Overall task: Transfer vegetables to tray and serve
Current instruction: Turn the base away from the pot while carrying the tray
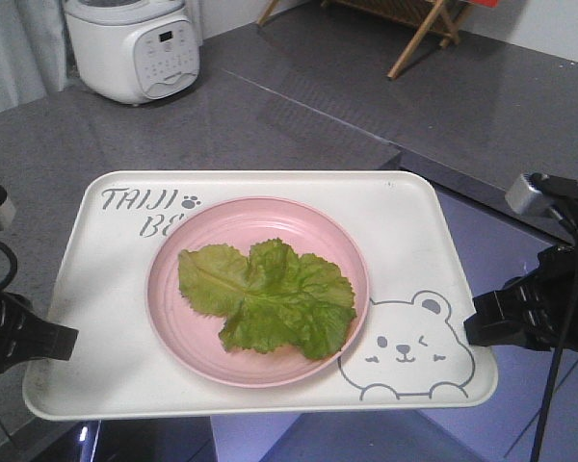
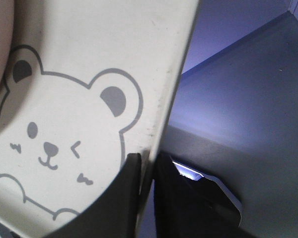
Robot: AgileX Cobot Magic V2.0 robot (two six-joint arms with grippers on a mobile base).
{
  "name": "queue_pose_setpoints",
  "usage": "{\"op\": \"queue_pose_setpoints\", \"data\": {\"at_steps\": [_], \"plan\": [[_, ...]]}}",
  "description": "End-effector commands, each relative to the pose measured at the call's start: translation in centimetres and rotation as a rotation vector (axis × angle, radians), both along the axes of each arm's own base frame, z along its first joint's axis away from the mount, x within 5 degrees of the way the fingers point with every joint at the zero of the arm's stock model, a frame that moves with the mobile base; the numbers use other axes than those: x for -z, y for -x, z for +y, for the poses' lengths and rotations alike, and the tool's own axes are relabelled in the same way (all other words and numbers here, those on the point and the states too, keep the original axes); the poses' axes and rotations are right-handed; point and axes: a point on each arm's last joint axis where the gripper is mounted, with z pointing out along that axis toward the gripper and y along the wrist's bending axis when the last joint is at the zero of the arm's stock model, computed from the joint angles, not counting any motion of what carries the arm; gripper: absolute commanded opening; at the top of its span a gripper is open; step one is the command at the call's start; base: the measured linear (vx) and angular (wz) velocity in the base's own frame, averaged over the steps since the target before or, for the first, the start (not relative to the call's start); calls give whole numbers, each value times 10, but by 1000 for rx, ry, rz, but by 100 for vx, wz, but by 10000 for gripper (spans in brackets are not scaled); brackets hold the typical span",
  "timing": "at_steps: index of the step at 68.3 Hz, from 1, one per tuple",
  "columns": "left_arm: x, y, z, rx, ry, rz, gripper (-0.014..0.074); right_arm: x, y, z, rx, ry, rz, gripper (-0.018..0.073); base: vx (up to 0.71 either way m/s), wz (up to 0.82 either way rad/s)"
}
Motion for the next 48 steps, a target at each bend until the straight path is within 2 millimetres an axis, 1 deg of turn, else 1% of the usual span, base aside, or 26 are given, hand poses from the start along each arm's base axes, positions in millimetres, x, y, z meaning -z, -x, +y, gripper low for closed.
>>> {"op": "queue_pose_setpoints", "data": {"at_steps": [1, 48], "plan": [[-17, -3, -5, 16, 69, -114, -7, -16, 6, 8, -56, -69, -51, -1, -6, -41], [-17, -3, -5, 16, 69, -114, -6, -16, 6, 8, -56, -69, -51, -1, -6, -34]]}}
